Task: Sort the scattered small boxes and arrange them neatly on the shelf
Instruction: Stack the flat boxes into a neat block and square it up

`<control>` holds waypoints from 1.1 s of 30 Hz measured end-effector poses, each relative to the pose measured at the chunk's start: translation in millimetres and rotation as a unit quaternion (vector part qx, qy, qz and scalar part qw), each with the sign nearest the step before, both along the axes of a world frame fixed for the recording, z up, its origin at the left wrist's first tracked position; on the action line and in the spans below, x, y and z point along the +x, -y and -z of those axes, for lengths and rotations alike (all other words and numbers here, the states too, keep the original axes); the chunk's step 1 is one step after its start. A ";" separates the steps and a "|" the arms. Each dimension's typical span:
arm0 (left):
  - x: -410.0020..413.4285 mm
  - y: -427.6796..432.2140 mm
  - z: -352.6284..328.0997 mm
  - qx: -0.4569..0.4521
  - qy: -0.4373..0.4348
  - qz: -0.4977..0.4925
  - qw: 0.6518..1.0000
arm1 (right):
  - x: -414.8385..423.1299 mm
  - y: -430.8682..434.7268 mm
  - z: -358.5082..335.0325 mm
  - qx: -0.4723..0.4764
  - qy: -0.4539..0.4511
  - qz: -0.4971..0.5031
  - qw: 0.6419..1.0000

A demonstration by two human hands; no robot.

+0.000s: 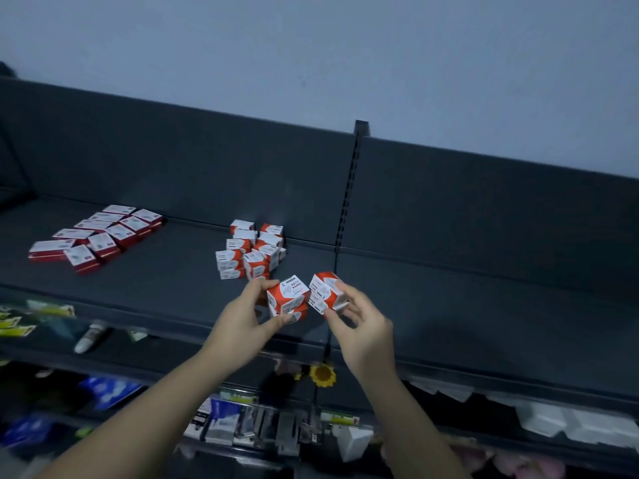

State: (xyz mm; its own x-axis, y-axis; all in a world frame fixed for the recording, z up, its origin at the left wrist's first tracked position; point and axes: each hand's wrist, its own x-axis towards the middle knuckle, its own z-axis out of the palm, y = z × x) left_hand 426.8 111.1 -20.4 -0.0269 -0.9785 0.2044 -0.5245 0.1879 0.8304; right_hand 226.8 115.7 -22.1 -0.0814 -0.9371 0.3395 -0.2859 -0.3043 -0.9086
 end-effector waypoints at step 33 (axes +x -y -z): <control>144.9 116.7 71.5 0.107 0.036 0.000 0.994 | 137.7 110.4 75.7 0.108 -0.216 -0.071 0.968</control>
State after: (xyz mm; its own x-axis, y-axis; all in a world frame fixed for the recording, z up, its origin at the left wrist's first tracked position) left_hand 571.6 -5.6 -91.9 -0.0337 -0.9994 -0.0114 -0.5843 0.0104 0.8115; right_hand 364.5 5.3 -97.8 0.1589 -0.9814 0.1073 -0.6227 -0.1840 -0.7605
